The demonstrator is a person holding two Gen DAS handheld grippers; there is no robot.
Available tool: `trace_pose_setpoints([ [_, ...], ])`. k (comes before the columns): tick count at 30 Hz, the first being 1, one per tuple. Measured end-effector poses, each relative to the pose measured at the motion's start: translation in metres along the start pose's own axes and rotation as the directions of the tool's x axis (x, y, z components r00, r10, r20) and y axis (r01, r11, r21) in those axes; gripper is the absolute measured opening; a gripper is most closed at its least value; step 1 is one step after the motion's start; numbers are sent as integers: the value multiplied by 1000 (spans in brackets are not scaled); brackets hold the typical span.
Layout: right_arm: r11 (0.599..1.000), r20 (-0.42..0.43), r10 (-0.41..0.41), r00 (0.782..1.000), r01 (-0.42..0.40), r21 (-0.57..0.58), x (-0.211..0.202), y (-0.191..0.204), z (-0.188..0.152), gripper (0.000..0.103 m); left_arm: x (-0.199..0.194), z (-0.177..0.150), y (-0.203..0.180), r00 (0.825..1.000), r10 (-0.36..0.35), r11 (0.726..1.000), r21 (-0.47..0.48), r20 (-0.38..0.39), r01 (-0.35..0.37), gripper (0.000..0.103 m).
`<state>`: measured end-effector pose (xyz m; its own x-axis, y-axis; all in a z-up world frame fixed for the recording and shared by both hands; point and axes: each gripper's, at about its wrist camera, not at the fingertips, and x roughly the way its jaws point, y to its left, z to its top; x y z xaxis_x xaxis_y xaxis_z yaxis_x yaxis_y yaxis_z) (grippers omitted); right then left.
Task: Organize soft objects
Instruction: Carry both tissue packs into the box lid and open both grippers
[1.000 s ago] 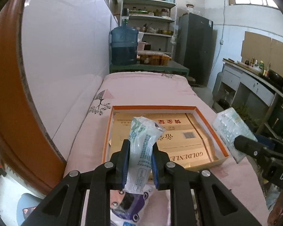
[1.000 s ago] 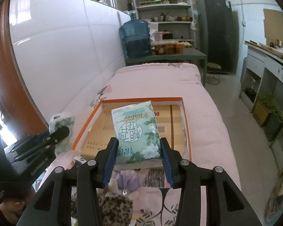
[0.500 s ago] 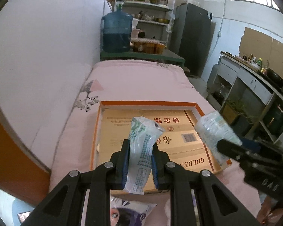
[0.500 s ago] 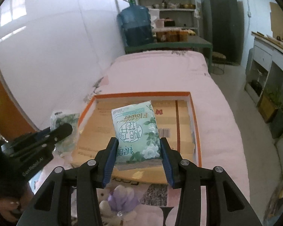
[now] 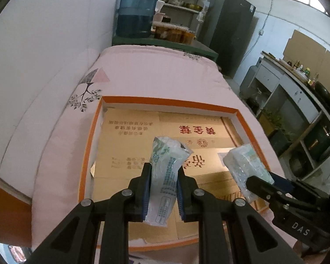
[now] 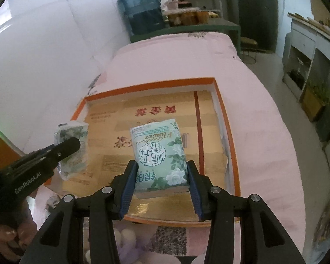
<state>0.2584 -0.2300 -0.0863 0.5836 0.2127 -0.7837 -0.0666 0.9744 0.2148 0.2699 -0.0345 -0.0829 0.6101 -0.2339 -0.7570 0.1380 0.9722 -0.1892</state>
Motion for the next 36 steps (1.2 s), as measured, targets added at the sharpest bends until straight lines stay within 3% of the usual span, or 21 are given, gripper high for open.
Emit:
trace_pose_setpoints([
  [13, 1000, -31, -19, 999, 19, 5, 21, -10, -5, 46, 11, -4, -5, 1000, 20, 999, 27, 20, -20, 22],
  [15, 1000, -30, -20, 999, 20, 3, 23, -10, -6, 46, 11, -4, -3, 1000, 10, 1000, 9, 18, -10, 24],
  [20, 1000, -34, -22, 999, 22, 3, 25, -10, -9, 48, 18, -7, 1, 999, -16, 1000, -18, -30, 15, 49],
  [26, 999, -26, -32, 999, 32, -14, 25, -7, -13, 51, 6, -8, -2, 1000, -10, 1000, -10, 26, 10, 62],
  [30, 999, -22, -48, 999, 48, -26, 25, -4, -14, 54, 0, -8, -6, 999, -23, 1000, 12, 32, 22, 62],
  [36, 996, 9, -77, 997, 77, -50, 18, 1, -16, 60, -19, -10, -13, 994, -37, 998, 60, 101, 31, 62],
])
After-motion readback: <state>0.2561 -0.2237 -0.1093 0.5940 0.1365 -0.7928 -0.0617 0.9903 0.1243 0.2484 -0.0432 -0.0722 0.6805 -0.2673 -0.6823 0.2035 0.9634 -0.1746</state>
